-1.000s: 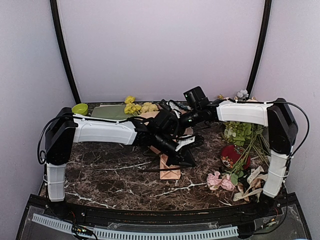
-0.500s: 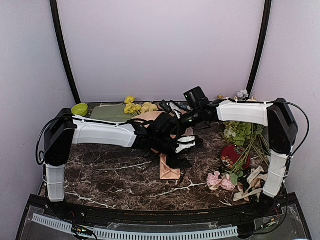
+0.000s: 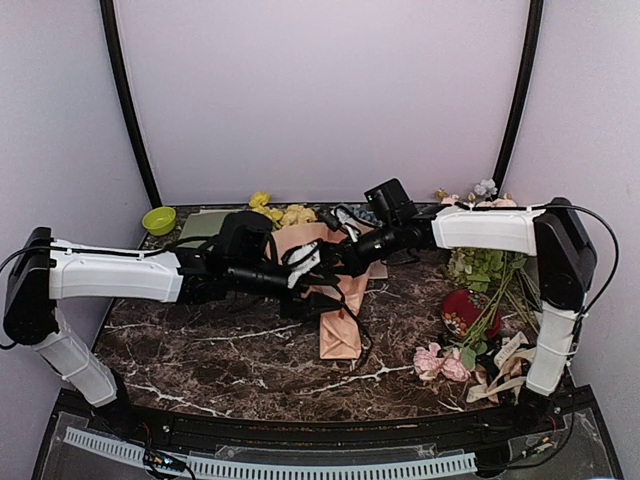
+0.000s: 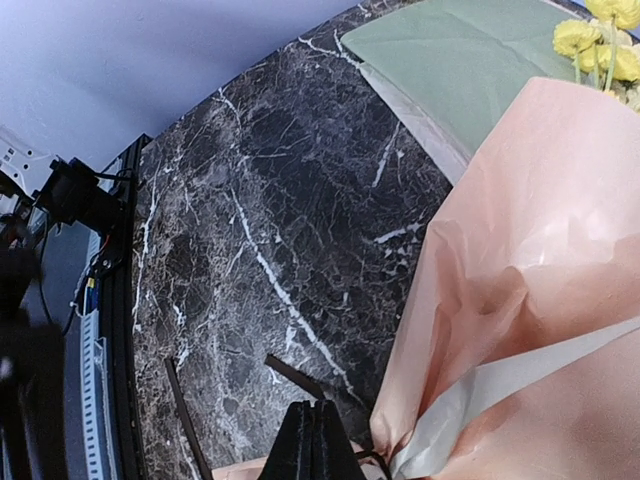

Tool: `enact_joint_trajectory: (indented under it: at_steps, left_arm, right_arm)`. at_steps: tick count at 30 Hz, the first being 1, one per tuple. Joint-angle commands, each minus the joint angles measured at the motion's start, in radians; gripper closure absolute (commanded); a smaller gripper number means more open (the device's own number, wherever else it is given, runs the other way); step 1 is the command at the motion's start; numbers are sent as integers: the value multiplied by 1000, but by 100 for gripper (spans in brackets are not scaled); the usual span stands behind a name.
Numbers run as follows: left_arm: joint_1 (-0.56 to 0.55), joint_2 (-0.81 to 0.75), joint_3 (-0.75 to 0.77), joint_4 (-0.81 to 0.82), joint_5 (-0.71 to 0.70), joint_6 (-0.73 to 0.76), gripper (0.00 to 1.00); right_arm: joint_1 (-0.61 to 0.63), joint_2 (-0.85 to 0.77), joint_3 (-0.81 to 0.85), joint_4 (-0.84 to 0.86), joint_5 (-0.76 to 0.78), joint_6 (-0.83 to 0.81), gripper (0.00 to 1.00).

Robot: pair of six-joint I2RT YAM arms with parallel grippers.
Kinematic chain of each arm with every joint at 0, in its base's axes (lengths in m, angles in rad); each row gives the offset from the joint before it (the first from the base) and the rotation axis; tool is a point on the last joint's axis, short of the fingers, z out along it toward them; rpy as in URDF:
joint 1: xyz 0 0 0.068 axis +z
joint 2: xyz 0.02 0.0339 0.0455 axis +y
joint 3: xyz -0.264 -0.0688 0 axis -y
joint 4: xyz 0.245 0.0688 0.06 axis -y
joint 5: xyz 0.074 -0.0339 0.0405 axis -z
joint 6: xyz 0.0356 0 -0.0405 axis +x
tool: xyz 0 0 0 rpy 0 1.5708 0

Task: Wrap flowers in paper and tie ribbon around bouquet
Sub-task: Cross the half-tied ribbon over the folded bouquet.

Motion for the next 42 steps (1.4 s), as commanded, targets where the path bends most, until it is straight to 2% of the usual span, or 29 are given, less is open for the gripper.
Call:
enact_joint_trajectory:
  at_steps: [1,4,8,10,14,18,23,30,33,39,40,42]
  left_arm:
    - [148,-61,-127,253,75,-277,52]
    - [191,-42,-150,280,10,-365,55]
    - [208,9,-163,340,-42,-441,49]
    - [212,29,-185,408,-29,-483,42]
    - [213,79,-200,509,65,-517,39]
    - [213,134,-192,561,30,-569,43]
    - [213,191,-159,582,16,-604,53]
    - [213,222,-148,631,55,-624,54]
    - [212,225,-147,636,69,-633,60]
    - [212,221,-157,642,68,-622,96]
    - [213,218,-165,642,66,-620,100]
    - [213,215,-176,648,59,-616,100]
  right_arm:
    - [25,-69,-54,109,32,101,100]
    - [34,-84,-83,176,62,186,100]
    - [42,-92,-112,266,94,295,100]
    - [46,-97,-133,315,114,340,100]
    - [48,-95,-159,385,106,397,100]
    - [58,-88,-154,395,102,413,100]
    - [64,-86,-151,384,107,404,100]
    - [67,-76,-145,369,106,391,100]
    - [67,-73,-143,369,98,389,100]
    - [67,-65,-128,332,92,359,100]
    - [66,-67,-121,314,94,340,95]
    - [57,-80,-106,249,104,284,84]
